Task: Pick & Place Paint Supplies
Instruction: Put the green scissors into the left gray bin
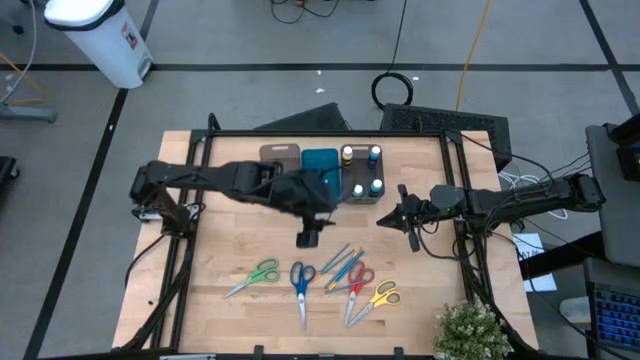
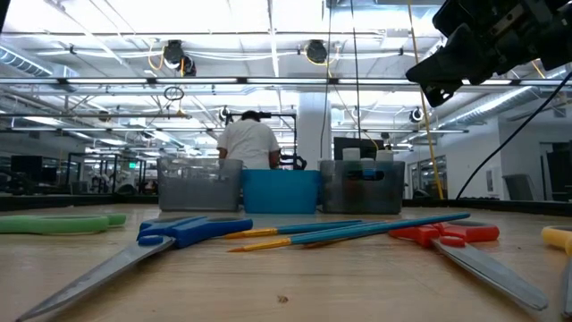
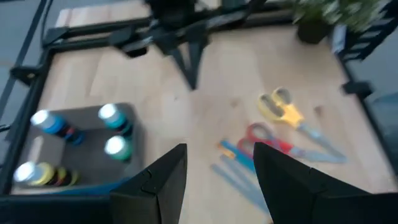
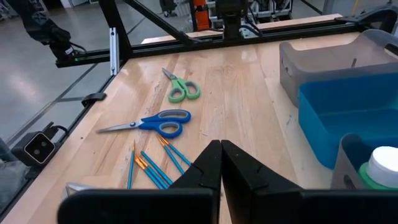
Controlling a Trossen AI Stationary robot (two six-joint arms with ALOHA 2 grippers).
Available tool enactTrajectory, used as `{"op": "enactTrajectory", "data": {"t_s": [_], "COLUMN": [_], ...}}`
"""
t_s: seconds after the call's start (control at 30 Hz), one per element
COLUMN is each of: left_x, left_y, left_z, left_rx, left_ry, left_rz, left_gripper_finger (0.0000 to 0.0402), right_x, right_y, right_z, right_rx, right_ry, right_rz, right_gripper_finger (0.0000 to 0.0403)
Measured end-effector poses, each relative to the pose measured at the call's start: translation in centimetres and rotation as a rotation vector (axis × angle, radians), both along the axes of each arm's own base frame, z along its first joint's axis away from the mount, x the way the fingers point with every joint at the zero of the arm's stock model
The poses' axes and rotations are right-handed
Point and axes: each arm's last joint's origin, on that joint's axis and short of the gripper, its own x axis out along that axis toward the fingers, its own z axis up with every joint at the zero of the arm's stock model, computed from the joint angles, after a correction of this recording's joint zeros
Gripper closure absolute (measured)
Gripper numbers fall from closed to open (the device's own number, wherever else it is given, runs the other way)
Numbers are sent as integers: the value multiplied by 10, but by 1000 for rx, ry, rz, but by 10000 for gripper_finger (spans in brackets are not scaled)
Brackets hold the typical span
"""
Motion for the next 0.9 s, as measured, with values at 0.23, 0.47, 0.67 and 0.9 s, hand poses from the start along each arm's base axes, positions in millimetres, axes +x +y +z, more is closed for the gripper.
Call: {"op": "enactTrajectory", "data": {"t_s": [0.23, 0.47, 0.67, 0.9], "left_x": [3, -14, -45, -101], "left_y": [-59, -100, -116, -113], "left_z": [-22, -53, -65, -94], "left_rx": [0, 66, 91, 88], "left_ry": [-69, -66, -154, -299], "left_rz": [-149, -208, -103, 54], "left_gripper_finger": [211, 211, 211, 211], "right_x": [0, 0, 0, 0], "right_y": [0, 0, 0, 0], "right_z": [1, 1, 1, 2], "right_rx": [0, 0, 0, 0], "right_ry": [-6, -6, -13, -15], "right_rz": [0, 0, 0, 0], "right_gripper_finger": [403, 403, 403, 403]}}
